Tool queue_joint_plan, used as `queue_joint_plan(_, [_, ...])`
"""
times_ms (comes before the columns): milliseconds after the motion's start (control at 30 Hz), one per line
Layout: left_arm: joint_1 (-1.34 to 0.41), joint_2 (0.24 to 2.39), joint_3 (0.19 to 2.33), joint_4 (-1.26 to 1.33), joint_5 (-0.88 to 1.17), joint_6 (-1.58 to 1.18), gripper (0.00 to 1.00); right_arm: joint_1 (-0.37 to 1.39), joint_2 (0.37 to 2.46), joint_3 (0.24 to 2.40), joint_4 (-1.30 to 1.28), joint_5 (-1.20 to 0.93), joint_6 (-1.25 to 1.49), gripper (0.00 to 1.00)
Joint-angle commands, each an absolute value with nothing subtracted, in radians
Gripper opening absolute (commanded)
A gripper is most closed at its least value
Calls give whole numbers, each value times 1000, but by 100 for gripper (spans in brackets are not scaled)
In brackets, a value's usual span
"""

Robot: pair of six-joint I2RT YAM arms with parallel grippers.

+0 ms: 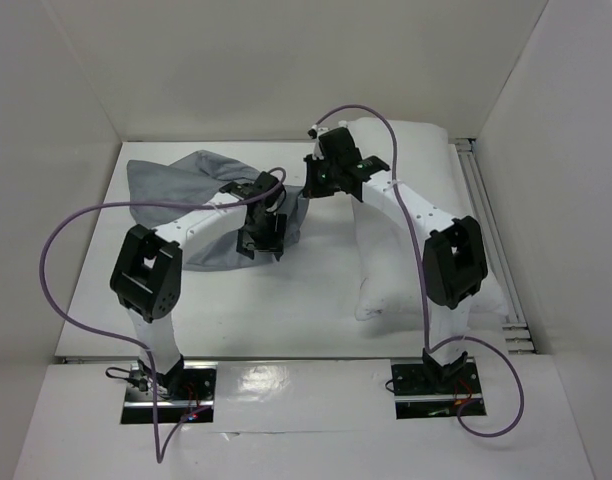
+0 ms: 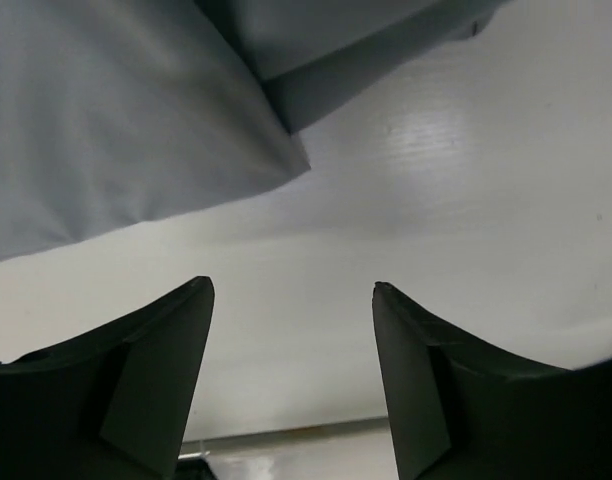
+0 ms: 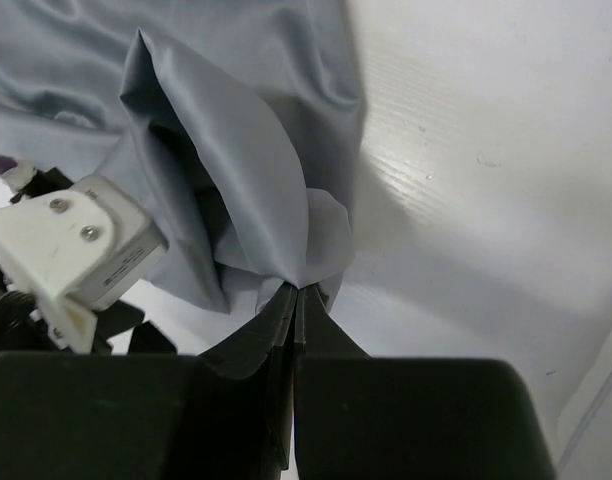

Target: Put the pillow into the pillowcase

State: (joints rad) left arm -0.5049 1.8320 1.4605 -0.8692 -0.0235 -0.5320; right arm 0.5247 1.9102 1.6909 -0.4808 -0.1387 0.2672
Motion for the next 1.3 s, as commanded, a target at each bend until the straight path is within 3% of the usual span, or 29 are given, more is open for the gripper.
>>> queue_joint_plan(0, [-526,1838,1433,-697,-135,-612,77,515,1830,1668,-463,-155,255,0])
queue_joint_plan(200, [-526,1944,1424,-637,-265,-646,69,506,1821,1658,-463,-155,255,0])
queue_joint_plan(300, [-517,1965,1433,-637,-275,-637,50,495,1803,1647,-463,-155,255,0])
queue_joint_plan(333, [-517,1965,1433,-637,-275,-637,34,486,1802,1637,-463,-155,255,0])
queue_joint_plan(367, [-505,1953,1421,-649,-288,-637,24,486,1802,1637,-454,-155,255,0])
queue_joint_plan(467, [-466,1916,1398,-670,-299,-637,0,476,1802,1626,-454,-164,264,0])
queue_joint_plan(733, [-368,1594,1379,-885,-158,-561,0,457,1802,1626,-454,-173,264,0])
queue_joint_plan(1000, [-177,1347,1502,-953,-38,-584,0,439,1793,1626,-454,-173,264,0])
queue_joint_plan(1267, [-8,1286,1678,-917,-8,-584,0,439,1764,1637,-463,-163,264,0])
